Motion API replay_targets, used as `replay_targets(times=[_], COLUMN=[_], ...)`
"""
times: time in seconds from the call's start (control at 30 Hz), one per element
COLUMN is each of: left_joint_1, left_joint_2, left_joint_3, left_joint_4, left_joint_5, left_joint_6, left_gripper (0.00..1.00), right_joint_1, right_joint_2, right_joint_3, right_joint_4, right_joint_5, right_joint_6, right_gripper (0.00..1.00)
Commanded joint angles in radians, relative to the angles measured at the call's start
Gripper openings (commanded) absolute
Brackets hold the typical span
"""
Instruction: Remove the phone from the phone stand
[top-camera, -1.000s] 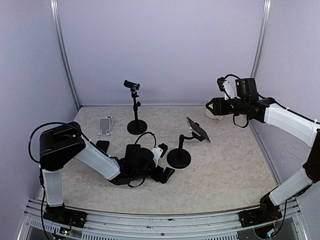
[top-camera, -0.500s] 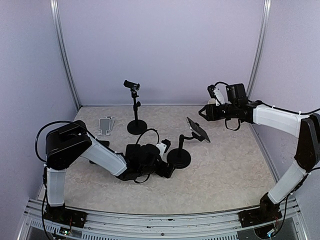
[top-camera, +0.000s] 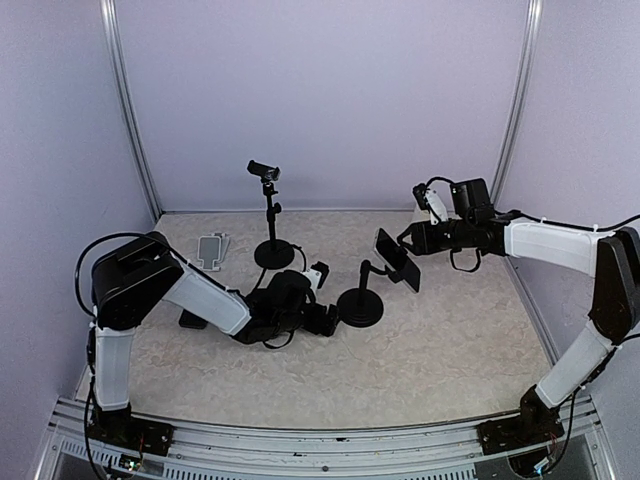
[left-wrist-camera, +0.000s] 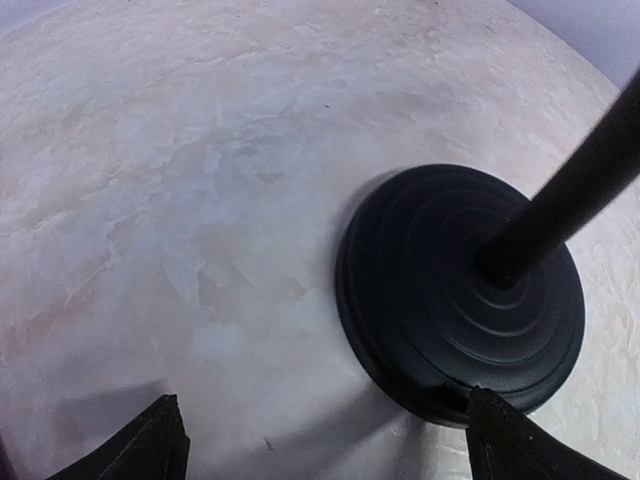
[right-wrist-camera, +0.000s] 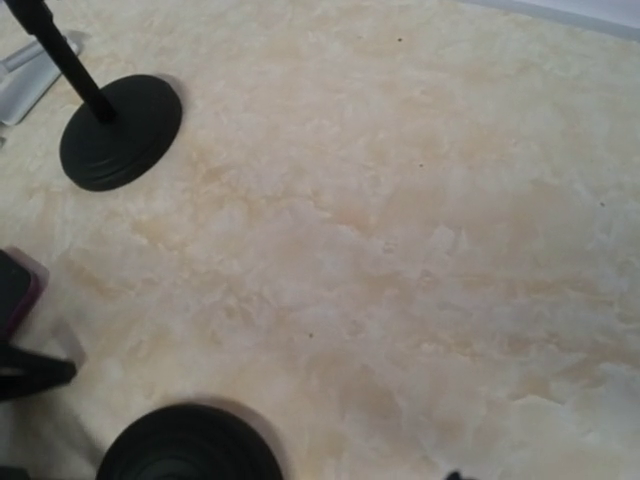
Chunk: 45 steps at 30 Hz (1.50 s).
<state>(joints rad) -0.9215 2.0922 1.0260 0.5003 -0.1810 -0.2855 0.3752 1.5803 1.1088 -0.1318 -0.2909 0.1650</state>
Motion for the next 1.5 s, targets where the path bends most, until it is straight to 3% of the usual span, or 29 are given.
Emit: replay_targets(times=[0.0,0.13,0.27,1.0,1.47], left_joint_1=[0.04,0.056,0.055,0.007,-0.066], left_joint_2=[0.045,0.038,-0.031,-0.186,-0.086], left_joint_3=[0.033,0.036,-0.06,-0.146,-0.073], left_joint_4=[-0.046,-0.051,0.049,0.1,0.049], left_joint_5=[0.018,0.029,0.073,0.095,0.071], left_joint_6=[-0.01,0.015,0.044,0.052,0.06], left_gripper=[0.94,0.94,0.94,0.95,0.96], right_joint_1=[-0.005,-0.005,-0.007,0.001,0.019], right_joint_2=[-0.031,-0.069,-0.089,-0.218,-0.238], right_joint_3=[-0.03,-0.08,-0.126,-0.253,-0.265], right_joint_4=[-0.005,-0.023,-0.032,-0.025,-0.068], right_joint_5=[-0.007,0.017,0.042,-0.137,-0.129], right_joint_6=[-0.014,-0.027,-0.039,0.005,0.001], right_gripper=[0.53,0.53,0.54,0.53,0.49])
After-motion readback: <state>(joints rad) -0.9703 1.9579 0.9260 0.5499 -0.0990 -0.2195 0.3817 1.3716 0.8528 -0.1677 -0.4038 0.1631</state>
